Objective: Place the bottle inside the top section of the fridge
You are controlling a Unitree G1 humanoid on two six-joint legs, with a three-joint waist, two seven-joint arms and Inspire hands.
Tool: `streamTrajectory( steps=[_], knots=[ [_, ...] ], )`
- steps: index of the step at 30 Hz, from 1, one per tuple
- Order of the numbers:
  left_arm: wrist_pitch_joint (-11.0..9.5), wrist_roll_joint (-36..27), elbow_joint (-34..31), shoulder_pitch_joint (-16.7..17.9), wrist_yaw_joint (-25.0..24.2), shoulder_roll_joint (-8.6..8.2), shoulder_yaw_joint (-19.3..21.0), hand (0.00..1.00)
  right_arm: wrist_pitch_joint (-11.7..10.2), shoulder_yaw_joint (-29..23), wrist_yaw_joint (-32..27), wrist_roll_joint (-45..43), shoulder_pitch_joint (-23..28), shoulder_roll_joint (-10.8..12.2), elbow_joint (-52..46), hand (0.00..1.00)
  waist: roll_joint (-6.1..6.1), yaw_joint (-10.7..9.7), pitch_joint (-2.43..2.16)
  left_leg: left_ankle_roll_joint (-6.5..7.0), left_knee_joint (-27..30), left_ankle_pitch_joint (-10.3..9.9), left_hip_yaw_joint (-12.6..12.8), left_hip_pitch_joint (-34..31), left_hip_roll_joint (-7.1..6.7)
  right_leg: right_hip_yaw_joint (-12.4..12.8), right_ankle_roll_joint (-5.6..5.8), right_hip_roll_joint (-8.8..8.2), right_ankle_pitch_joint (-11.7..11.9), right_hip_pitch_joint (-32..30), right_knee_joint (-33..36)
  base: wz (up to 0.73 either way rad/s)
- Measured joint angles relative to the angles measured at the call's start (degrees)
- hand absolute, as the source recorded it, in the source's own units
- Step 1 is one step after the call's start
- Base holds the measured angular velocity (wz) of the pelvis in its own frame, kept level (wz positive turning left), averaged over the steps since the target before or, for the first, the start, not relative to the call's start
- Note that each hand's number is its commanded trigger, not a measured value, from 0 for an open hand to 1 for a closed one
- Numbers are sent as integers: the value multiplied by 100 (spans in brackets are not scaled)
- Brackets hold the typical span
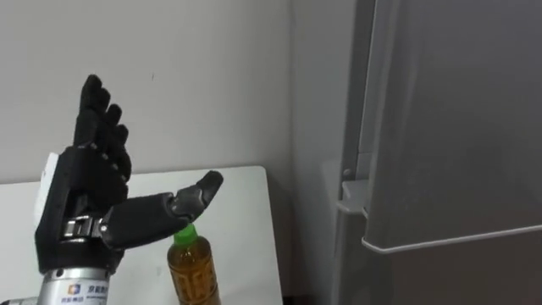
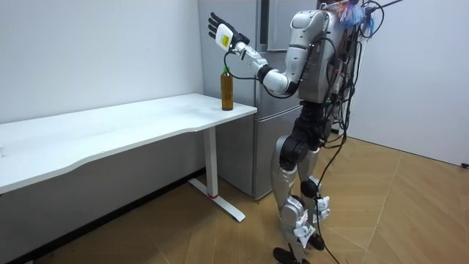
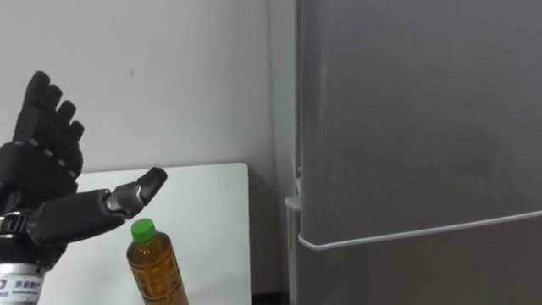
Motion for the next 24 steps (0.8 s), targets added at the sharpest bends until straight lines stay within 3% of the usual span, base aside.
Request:
streamTrajectory(
  steps=[7, 12, 17, 24],
  knots=[
    [135, -129, 0, -128, -324, 1, -91, 0, 1, 18, -8, -15, -50, -10, 3, 0, 12, -40, 10, 0, -27, 0, 1, 0, 47, -19, -9, 2, 6, -11, 6, 1],
    [157, -619, 0, -283, -517, 21, -321, 0, 6, 104, -7, -12, -98, -35, 3, 0, 42, -56, 17, 0, -24, 0, 9, -9, 47, -23, -10, -2, 6, -6, -10, 1],
    [233, -962, -1, -431, -721, 23, -531, 0, 5, 183, -10, -4, -168, -39, 41, 0, 63, -180, 15, -1, -24, 0, 156, -15, 55, -3, -12, 7, 8, -10, -78, -1],
    [233, -999, -105, -539, -949, 29, -833, 0, -2, 178, -80, 14, -207, -46, 56, 0, 155, -343, 9, -2, -54, 1, 171, -16, 59, 84, -8, 11, 14, -1, -77, -3]
  ],
)
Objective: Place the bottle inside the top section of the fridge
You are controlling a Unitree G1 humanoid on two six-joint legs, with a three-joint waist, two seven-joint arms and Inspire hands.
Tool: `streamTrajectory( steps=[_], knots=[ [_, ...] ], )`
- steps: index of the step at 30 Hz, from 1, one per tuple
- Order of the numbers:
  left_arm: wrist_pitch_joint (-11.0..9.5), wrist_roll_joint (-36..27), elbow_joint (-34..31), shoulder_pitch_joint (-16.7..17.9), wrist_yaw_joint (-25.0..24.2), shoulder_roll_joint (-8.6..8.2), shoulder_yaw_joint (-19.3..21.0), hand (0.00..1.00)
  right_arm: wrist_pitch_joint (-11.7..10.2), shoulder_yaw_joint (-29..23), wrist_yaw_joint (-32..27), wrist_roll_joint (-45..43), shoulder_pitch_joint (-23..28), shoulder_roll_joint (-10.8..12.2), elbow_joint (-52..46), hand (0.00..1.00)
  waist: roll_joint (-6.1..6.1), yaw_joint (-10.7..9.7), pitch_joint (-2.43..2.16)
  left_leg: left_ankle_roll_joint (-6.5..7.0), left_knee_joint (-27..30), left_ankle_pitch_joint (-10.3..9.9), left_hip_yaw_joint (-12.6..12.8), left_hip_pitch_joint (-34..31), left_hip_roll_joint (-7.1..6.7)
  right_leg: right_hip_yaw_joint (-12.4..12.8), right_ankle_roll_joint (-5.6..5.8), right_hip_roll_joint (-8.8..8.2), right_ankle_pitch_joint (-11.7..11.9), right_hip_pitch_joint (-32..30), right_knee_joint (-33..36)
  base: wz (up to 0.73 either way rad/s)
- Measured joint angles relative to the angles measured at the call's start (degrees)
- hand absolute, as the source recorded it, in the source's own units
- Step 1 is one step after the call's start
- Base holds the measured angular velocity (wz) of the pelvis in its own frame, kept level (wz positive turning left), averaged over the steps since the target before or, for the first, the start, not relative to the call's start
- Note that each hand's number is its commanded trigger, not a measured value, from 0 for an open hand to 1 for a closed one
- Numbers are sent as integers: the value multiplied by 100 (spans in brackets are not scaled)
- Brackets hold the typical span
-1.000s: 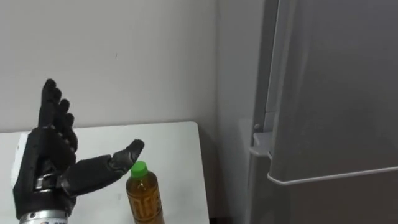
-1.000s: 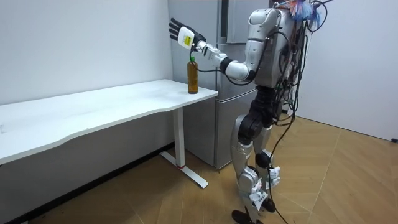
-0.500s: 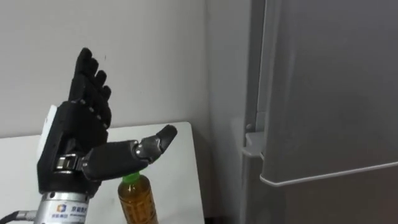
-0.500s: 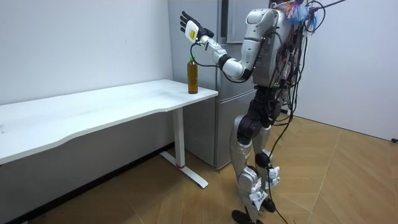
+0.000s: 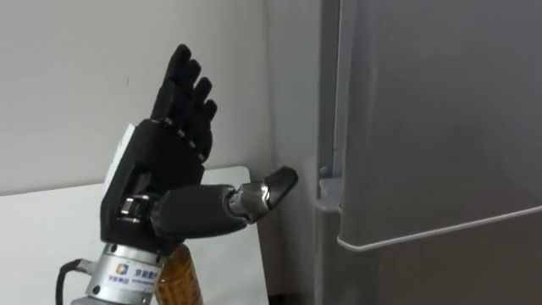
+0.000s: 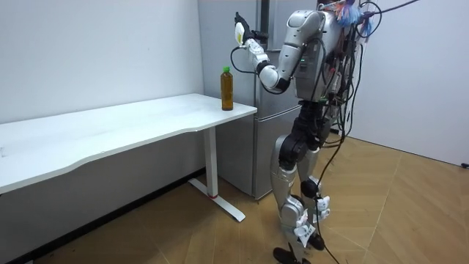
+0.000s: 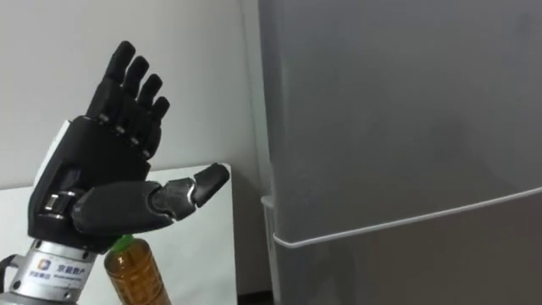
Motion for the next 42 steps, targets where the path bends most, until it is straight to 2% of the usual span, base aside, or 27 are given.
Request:
streamTrajectory(
  steps=[5, 12, 15, 19, 26, 37, 42],
  knots=[
    [49, -126, -2, -80, -313, 0, -162, 0, 3, 2, -24, 0, -2, -20, -6, 0, 43, -27, 12, 0, -24, 0, -25, 2, 4, 54, 0, 0, 0, -4, -2, -5],
    [49, -127, -3, -80, -494, -8, -262, 0, 4, 20, 80, 5, -8, -41, 0, 0, 43, -20, 19, 0, -24, 0, -29, 4, -6, 55, 4, 3, 2, 4, -5, 0],
    [49, -203, -3, -79, -595, -4, -318, 0, 1, 47, 112, 55, -47, -59, 11, 0, 46, -19, 47, 0, -22, 0, -30, -3, -5, 54, 9, -3, 6, -6, 0, 1],
    [49, -247, -3, -80, -759, -21, -419, 0, 1, 97, 152, 172, -68, -78, 59, 0, 33, -23, 57, 1, -7, 0, -11, -19, -5, 56, 12, -6, 9, -38, -4, 3],
    [49, -239, -2, -86, -1103, -132, -689, 0, -47, 278, 155, 212, -222, -110, 263, 0, 19, -80, 66, 1, 7, 0, -14, -8, -4, 56, 13, -5, 9, -20, -6, 0],
    [49, -233, -2, -106, -1499, -140, -1156, 0, -56, 293, 118, 197, -249, -106, 252, 0, 16, -164, 62, 1, -1, 0, 0, -13, -5, 55, 13, -6, 9, -27, -11, 0],
    [49, -234, -2, -106, -1622, -139, -1187, 0, -56, 348, 70, 198, -261, -99, 250, 0, 2, -185, 58, 1, 0, 0, 0, -10, -3, 53, 13, -4, 9, -28, -10, 0]
  ],
)
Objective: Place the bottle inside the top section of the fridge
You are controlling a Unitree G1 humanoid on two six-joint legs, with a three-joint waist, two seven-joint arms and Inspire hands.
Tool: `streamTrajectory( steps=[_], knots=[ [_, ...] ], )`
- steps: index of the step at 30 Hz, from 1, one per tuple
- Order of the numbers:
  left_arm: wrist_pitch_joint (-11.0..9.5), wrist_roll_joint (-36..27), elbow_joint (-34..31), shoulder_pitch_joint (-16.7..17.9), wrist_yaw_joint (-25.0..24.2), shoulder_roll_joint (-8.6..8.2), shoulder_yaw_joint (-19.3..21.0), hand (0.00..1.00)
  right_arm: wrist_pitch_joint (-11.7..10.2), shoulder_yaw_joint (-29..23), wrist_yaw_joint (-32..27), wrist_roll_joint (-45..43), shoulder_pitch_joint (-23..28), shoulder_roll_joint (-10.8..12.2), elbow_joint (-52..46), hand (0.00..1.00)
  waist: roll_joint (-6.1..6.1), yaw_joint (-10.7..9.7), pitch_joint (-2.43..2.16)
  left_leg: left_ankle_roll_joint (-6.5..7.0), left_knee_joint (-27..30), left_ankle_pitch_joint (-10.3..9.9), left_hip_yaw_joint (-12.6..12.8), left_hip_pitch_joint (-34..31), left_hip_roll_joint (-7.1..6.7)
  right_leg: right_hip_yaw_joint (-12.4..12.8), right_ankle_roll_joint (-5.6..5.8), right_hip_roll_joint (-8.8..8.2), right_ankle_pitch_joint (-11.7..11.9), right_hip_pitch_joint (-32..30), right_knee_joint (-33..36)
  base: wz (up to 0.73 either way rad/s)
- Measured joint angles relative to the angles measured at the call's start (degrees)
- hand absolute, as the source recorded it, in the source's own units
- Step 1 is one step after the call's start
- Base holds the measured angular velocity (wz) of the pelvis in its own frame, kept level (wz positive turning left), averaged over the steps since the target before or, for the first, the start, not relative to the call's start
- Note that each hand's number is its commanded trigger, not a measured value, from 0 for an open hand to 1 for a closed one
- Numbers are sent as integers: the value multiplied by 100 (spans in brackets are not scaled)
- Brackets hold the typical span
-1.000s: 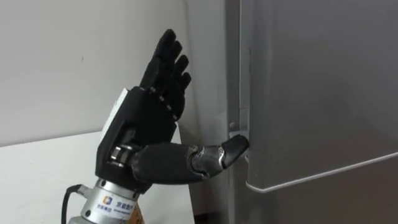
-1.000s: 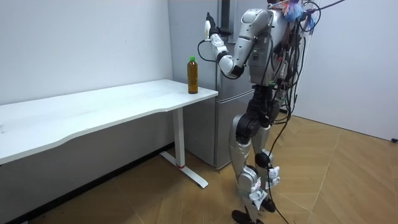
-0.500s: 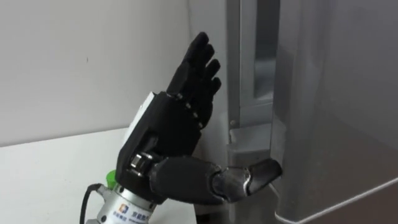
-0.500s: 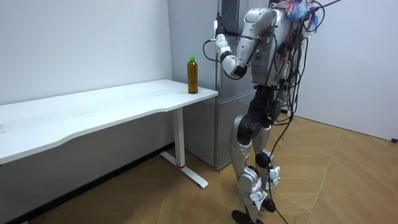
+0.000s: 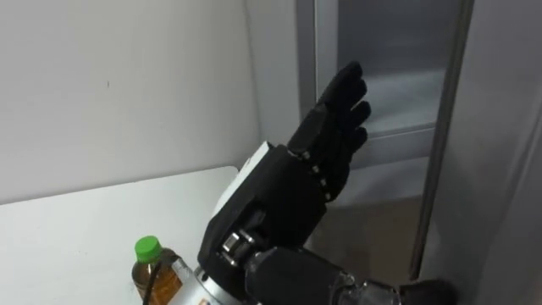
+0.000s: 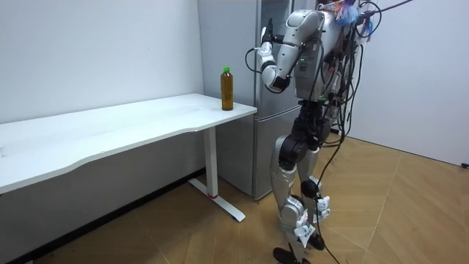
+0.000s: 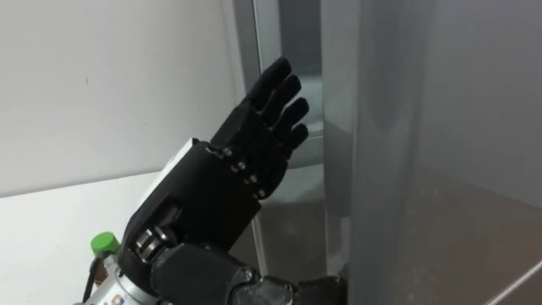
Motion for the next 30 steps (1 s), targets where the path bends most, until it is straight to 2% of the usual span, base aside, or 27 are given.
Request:
streamTrajectory(
  steps=[7, 12, 16, 21, 23, 26, 30],
  knots=[
    [0, -7, 0, 0, -91, -1, -85, 0, 1, 111, -48, -10, -10, 21, -8, 0, -74, -15, -23, 0, 1, 0, 38, 3, 1, 5, 0, 4, 0, -1, 0, 0],
    [24, -14, 0, 0, -163, 1, -165, 0, 2, 111, -47, 28, -6, 25, -4, 0, -95, -64, -35, 0, -14, 0, 439, 42, 33, 71, 6, 18, 4, -3, -1, -6],
    [77, -137, 1, 0, -231, 1, -208, 0, 0, 113, -107, 88, 3, 30, -6, 0, -96, -117, -35, 0, -20, 0, 617, 104, 48, 193, 13, 11, 15, -9, 2, -23],
    [113, -218, 2, 0, -267, 3, -335, 0, 1, 110, -138, 126, -1, 30, -10, 0, -89, -119, -38, -2, -27, -2, 930, 117, 97, 435, 7, 39, 77, -113, -3, -31],
    [119, -216, 2, -11, -271, 0, -372, 0, 1, 110, -139, 124, -4, 29, -10, 0, -69, -127, -50, -4, -26, -3, 1077, 121, 123, 580, -3, 102, 113, -170, -4, -35],
    [126, -216, 2, -41, -286, 2, -396, 0, 1, 108, -136, 126, 2, 25, -10, 0, -42, -193, -57, -4, -24, -3, 1116, 151, 132, 694, -9, 118, 131, -181, -4, -23],
    [150, -219, 2, -89, -298, 15, -402, 0, 2, 102, -119, 159, -10, -3, -12, 0, 26, -295, -35, -5, -27, -4, 1295, 205, 137, 819, -3, 137, 136, -183, -10, -17]
  ],
)
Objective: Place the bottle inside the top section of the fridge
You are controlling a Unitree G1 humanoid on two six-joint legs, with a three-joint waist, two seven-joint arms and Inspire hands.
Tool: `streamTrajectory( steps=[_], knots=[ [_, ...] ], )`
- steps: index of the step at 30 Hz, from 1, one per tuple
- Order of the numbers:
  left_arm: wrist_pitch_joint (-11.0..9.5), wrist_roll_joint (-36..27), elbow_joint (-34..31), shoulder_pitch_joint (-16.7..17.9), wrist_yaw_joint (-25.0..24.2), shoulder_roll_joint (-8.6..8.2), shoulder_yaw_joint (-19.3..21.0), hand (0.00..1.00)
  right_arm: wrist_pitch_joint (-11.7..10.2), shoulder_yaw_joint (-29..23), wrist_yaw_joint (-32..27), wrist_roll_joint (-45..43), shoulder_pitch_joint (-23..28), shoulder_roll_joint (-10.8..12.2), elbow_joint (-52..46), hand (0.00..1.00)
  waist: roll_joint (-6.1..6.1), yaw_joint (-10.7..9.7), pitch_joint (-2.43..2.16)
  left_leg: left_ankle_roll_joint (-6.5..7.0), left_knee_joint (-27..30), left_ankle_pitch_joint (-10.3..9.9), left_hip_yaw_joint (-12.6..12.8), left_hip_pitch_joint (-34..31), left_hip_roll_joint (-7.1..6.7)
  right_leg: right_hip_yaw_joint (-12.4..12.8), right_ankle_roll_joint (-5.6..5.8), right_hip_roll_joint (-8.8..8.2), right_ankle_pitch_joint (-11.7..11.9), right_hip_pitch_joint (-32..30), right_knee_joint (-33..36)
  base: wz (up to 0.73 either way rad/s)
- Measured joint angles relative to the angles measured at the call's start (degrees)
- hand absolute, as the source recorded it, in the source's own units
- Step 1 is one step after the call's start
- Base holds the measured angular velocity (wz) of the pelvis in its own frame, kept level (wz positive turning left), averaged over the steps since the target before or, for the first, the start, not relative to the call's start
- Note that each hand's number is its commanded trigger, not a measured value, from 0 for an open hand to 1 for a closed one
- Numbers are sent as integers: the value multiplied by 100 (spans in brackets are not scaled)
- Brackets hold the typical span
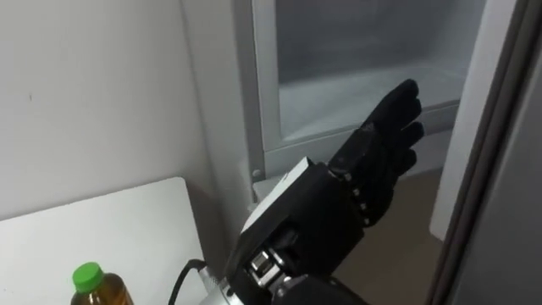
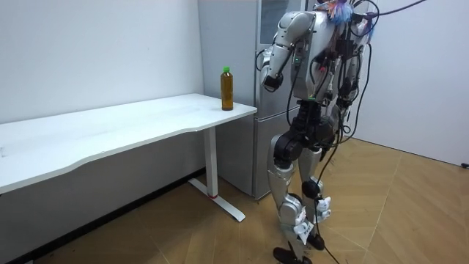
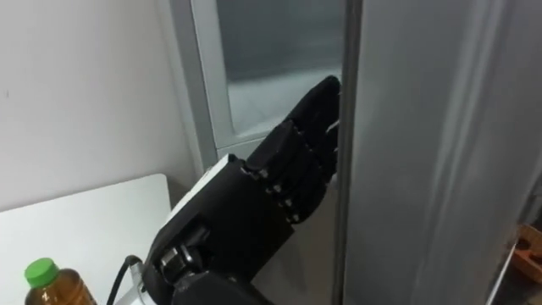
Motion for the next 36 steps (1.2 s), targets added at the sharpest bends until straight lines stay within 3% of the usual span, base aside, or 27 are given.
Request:
streamTrajectory(
  steps=[5, 8, 13, 17, 23, 29, 36],
  knots=[
    [12, -7, 0, -106, -49, 8, -35, 0, 2, -6, 46, 111, 8, -68, -57, 0, 131, -124, -8, 0, -3, 0, 101, 14, 18, 246, 6, 50, 41, -104, -1, -26],
    [12, -140, 0, -115, -35, 23, -202, 0, 7, -4, 65, 319, 78, -114, -60, 0, 139, -271, -9, -1, -4, 0, 111, 14, 29, 313, 0, 65, 45, -129, 8, -14],
    [13, -429, 4, -180, -17, 21, -347, 0, 11, -3, 63, 344, 166, -145, -61, 0, 154, -369, -9, -11, -14, -6, 398, 42, 87, 498, -31, 106, 75, -192, 12, -23],
    [9, -631, 12, -241, -17, 36, -422, 0, 11, 0, 70, 346, 173, -148, -59, 0, 172, -415, 2, -13, -29, -7, 413, 107, 106, 632, -50, 168, 86, -189, 12, -18],
    [10, -797, 57, -284, -50, 61, -459, 0, 13, -48, 91, 344, 159, -148, -60, 0, 169, -594, 6, -27, -25, -15, 399, 108, 120, 631, -60, 176, 92, -204, 16, -6],
    [10, -798, 76, -378, -90, 101, -472, 0, 14, -50, 208, 358, 243, -153, -40, 0, 154, -629, 17, -132, -24, -80, 405, 107, 187, 639, -95, 256, 120, -262, 18, -14],
    [3, -804, 77, -396, -190, 56, -480, 0, 17, -49, 289, 426, 309, -159, -36, 0, 143, -639, 31, -144, 18, -87, 501, 96, 249, 691, -130, 304, 140, -354, 11, -19]
  ],
)
